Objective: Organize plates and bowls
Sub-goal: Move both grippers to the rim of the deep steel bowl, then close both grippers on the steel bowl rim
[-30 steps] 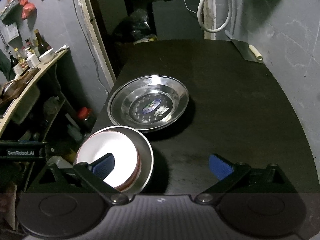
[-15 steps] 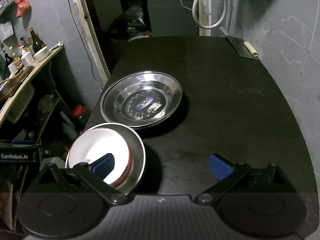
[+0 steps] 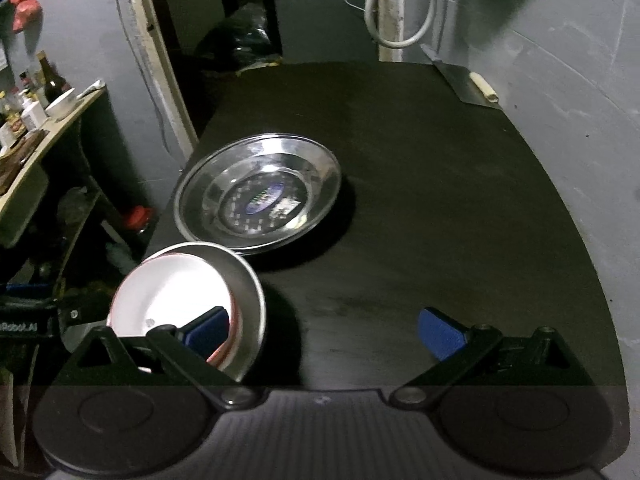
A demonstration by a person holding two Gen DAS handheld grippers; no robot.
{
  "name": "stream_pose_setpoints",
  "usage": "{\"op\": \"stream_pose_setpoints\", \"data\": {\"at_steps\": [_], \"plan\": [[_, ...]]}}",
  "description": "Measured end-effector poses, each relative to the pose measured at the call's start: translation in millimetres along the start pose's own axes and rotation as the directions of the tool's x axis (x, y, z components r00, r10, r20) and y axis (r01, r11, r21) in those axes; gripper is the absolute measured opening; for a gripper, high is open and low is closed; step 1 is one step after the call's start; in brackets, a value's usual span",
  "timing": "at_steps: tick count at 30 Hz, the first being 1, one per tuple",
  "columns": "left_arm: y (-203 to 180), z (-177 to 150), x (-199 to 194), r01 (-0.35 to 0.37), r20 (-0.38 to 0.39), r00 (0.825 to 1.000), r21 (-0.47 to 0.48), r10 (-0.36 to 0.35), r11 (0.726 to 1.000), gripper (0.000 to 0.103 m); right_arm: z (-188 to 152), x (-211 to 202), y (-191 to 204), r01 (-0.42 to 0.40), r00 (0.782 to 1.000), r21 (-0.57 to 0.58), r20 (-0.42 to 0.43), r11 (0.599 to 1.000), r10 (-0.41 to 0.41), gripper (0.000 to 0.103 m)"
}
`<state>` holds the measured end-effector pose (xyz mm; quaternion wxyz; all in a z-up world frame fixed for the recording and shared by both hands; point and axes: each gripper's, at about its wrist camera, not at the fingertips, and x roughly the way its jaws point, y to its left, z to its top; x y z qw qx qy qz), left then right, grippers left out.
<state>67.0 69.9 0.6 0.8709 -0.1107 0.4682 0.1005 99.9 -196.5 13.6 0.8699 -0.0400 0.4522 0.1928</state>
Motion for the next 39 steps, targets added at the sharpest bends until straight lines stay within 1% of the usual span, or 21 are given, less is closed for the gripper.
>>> {"op": "stream_pose_setpoints", "data": {"at_steps": [3,8,12,15,17,19,21,22,23,24,26,28,29,31,32,34,35,37,38,39], "plan": [[-3,-1,4,-0.014,-0.010,1.000,0.022,0.014,1.000,0.102,-1,4,-3,0.004,1.000,0.011,-0.025,1.000,-0.003,0.103],[-5,0,8,-0.002,-0.027,1.000,0.038,0.003,0.999,0.102,-1,9,-2,0.003,0.999,0.007,-0.050,1.000,-0.003,0.103],[-9,0,13,0.017,-0.049,0.999,0.050,-0.014,0.999,0.102,-1,15,0,0.021,0.997,-0.008,-0.076,1.000,-0.022,0.103],[-12,-1,15,0.000,-0.047,0.999,0.070,0.004,0.998,0.102,-2,18,-1,0.018,0.996,-0.012,-0.086,1.000,-0.019,0.103],[-14,-1,16,-0.004,-0.046,0.999,0.085,0.007,0.996,0.099,-2,19,0,0.016,0.996,-0.016,-0.090,1.000,-0.018,0.103],[-17,-1,18,-0.006,-0.049,0.999,0.102,0.011,0.995,0.094,-2,22,0,0.013,0.995,-0.019,-0.100,1.000,-0.015,0.103],[-19,-1,18,-0.002,-0.053,0.999,0.120,0.008,0.993,0.091,-2,24,1,0.010,0.994,-0.024,-0.110,1.000,-0.013,0.103],[-21,-2,18,0.001,-0.052,0.999,0.130,0.006,0.992,0.086,-2,25,1,0.009,0.993,-0.027,-0.113,1.000,-0.012,0.102],[-22,-2,18,0.006,-0.052,0.999,0.138,0.001,0.990,0.084,-2,25,2,0.004,0.993,-0.029,-0.116,1.000,-0.007,0.101],[-24,-2,18,0.020,-0.056,0.998,0.144,-0.012,0.989,0.079,-1,26,2,-0.003,0.993,-0.031,-0.119,1.000,-0.001,0.098],[-26,-3,17,0.032,-0.054,0.998,0.152,-0.024,0.988,0.074,-1,27,3,-0.019,0.992,-0.034,-0.126,0.999,0.015,0.093],[-26,-2,18,0.057,-0.055,0.997,0.148,-0.049,0.987,0.064,-1,28,4,-0.039,0.991,-0.040,-0.132,0.998,0.033,0.084],[-25,-2,17,0.074,-0.057,0.996,0.138,-0.067,0.988,0.061,-1,28,5,-0.049,0.990,-0.044,-0.131,0.998,0.043,0.083],[-24,-2,18,0.100,-0.061,0.994,0.124,-0.093,0.987,0.052,-1,28,6,-0.059,0.990,-0.047,-0.130,0.997,0.052,0.079],[-24,-2,18,0.116,-0.064,0.992,0.114,-0.109,0.987,0.050,0,28,5,-0.069,0.989,-0.043,-0.131,0.997,0.063,0.078],[-23,-2,19,0.138,-0.072,0.989,0.098,-0.132,0.985,0.044,0,28,3,-0.093,0.987,-0.026,-0.135,0.995,0.088,0.072],[-23,-1,19,0.145,-0.074,0.988,0.095,-0.138,0.985,0.043,0,28,1,-0.106,0.985,-0.015,-0.136,0.994,0.103,0.070],[-24,-1,19,0.151,-0.075,0.987,0.093,-0.144,0.984,0.038,0,28,0,-0.135,0.981,0.001,-0.138,0.991,0.134,0.061],[-24,-1,19,0.156,-0.076,0.986,0.091,-0.150,0.984,0.035,0,27,0,-0.149,0.979,0.000,-0.138,0.989,0.147,0.058],[-25,0,18,0.164,-0.077,0.984,0.089,-0.158,0.982,0.030,0,27,1,-0.157,0.978,-0.005,-0.137,0.988,0.154,0.052]]}}
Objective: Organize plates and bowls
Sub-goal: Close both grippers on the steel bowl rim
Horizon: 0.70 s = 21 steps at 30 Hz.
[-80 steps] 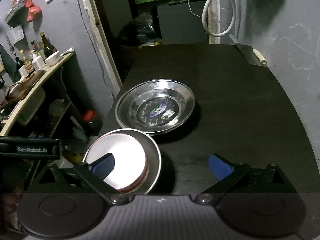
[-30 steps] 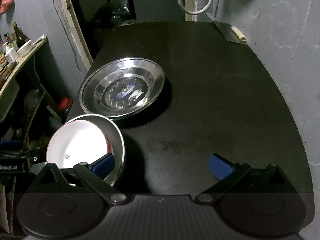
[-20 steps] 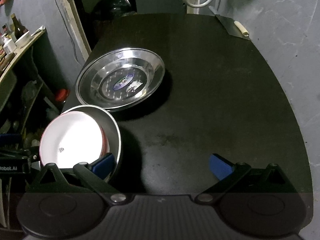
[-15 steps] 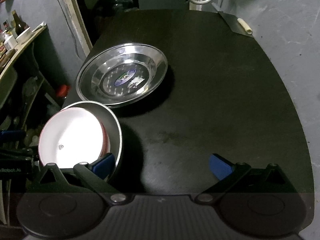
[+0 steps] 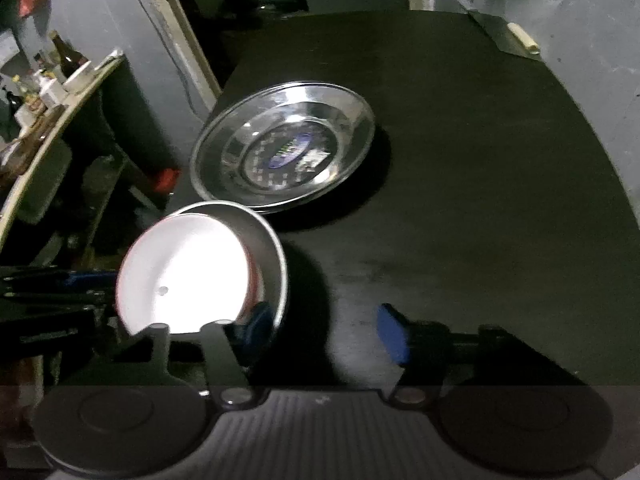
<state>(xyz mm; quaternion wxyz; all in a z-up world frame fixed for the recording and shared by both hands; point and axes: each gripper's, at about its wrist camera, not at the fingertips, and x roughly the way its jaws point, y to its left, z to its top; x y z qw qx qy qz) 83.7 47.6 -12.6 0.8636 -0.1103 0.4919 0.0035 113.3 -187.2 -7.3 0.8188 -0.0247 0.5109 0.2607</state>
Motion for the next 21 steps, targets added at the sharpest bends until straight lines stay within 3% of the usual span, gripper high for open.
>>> {"op": "stream_pose_setpoints", "data": {"at_steps": [4,7,21], "plan": [[-4.2,1.1,-0.8,0.016,0.003,1.000,0.009,-0.016,1.000,0.017,0.6,-1.5,4.7,-0.045,0.999,-0.019,0.002,0.999,0.045,0.029],[-5.0,2.4,0.0,0.020,0.003,1.000,0.009,-0.020,1.000,0.015,0.7,-2.1,6.2,-0.074,0.997,-0.019,0.002,0.997,0.074,0.019],[-5.2,4.6,2.0,0.020,-0.002,1.000,0.019,-0.020,1.000,0.014,1.9,1.3,1.9,-0.103,0.995,0.034,-0.008,0.994,0.103,0.020]]}}
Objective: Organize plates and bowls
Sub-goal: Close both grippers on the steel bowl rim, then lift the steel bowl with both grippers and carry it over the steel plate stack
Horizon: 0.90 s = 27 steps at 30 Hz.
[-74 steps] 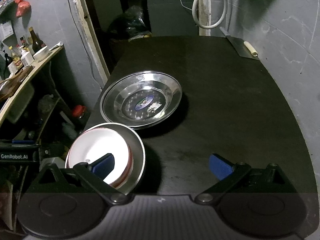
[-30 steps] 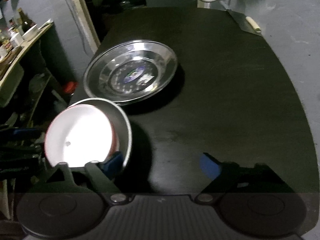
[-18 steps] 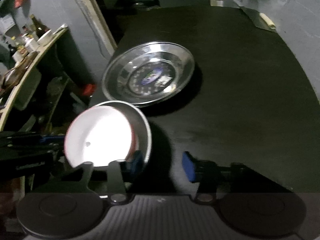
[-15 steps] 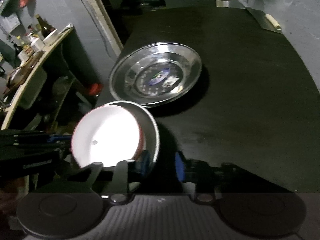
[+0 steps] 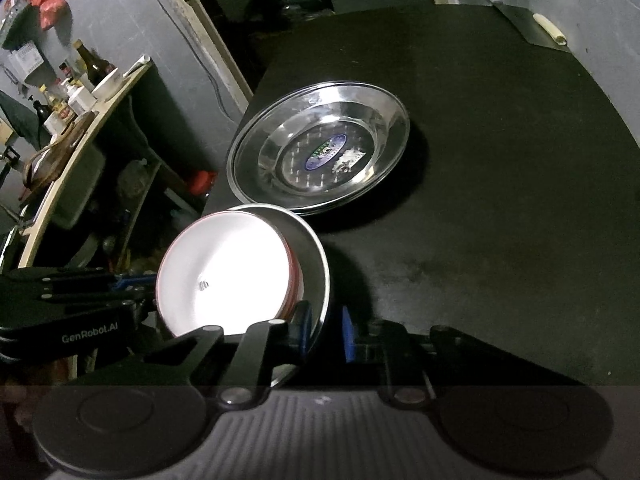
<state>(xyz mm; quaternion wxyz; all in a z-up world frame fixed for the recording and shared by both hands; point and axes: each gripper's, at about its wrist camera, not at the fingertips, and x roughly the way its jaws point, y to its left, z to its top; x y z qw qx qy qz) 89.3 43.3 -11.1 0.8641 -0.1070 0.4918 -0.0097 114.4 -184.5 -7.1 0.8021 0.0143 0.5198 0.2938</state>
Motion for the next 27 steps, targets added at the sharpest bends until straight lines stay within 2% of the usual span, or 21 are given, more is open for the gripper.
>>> {"op": "stream_pose_setpoints", "data": {"at_steps": [3,5,6,9,18,27], "plan": [[-1,1,1,-0.004,-0.002,1.000,0.003,0.004,1.000,0.014,0,0,-3,-0.012,1.000,0.023,-0.006,1.000,0.012,0.020],[-4,2,1,-0.009,-0.003,1.000,0.011,0.009,1.000,0.009,0,0,-5,-0.025,1.000,0.044,-0.017,0.999,0.025,0.020],[-5,2,1,-0.012,-0.003,1.000,0.013,0.013,1.000,0.007,-1,0,-6,-0.038,0.999,0.059,-0.023,0.997,0.040,0.015],[-8,3,1,-0.025,-0.002,1.000,0.027,0.025,0.999,0.007,-2,0,-8,-0.056,0.998,0.077,-0.030,0.995,0.058,0.015],[-2,2,-2,0.003,-0.004,1.000,-0.014,-0.003,1.000,0.006,-5,0,-11,-0.078,0.996,0.102,-0.036,0.992,0.082,0.015],[-2,11,-12,0.039,0.038,0.999,-0.037,-0.038,0.999,0.005,-2,-16,-12,-0.096,0.995,0.108,0.028,0.989,0.094,0.015]]}}
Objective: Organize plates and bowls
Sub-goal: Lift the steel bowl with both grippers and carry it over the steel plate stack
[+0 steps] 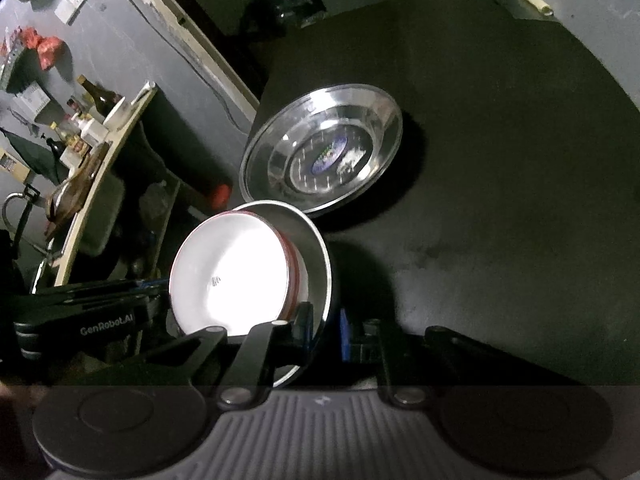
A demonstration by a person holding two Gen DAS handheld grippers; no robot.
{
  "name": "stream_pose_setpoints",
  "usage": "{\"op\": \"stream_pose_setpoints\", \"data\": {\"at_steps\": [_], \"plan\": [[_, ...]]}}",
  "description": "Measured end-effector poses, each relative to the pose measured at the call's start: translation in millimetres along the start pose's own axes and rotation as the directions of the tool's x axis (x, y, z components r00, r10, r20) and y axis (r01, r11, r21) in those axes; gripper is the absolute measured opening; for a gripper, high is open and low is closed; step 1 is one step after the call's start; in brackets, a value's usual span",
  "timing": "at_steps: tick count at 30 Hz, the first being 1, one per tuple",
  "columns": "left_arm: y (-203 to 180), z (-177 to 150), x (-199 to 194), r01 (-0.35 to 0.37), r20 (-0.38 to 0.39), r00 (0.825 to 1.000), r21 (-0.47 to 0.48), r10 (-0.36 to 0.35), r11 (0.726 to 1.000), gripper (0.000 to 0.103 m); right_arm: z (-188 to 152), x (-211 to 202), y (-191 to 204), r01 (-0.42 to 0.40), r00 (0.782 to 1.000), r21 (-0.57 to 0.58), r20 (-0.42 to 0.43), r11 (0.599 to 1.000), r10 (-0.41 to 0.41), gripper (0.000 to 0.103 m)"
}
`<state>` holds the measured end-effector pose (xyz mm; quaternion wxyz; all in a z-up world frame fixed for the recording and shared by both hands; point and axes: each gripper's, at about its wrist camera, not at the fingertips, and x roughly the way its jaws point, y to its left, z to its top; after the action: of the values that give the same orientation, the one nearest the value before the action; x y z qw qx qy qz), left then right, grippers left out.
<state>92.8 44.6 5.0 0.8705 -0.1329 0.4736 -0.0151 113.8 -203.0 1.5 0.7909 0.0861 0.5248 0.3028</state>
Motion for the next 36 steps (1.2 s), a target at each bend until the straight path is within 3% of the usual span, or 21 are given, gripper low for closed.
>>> {"op": "stream_pose_setpoints", "data": {"at_steps": [18,36], "plan": [[-9,20,1,0.080,0.070,0.994,-0.017,-0.079,0.997,0.004,15,-23,2,0.068,0.995,-0.049,0.081,0.996,-0.064,0.015],[-3,37,7,0.080,0.101,0.992,-0.057,-0.074,0.995,0.004,37,-20,-2,0.051,0.996,-0.073,0.081,0.996,-0.045,0.016]]}}
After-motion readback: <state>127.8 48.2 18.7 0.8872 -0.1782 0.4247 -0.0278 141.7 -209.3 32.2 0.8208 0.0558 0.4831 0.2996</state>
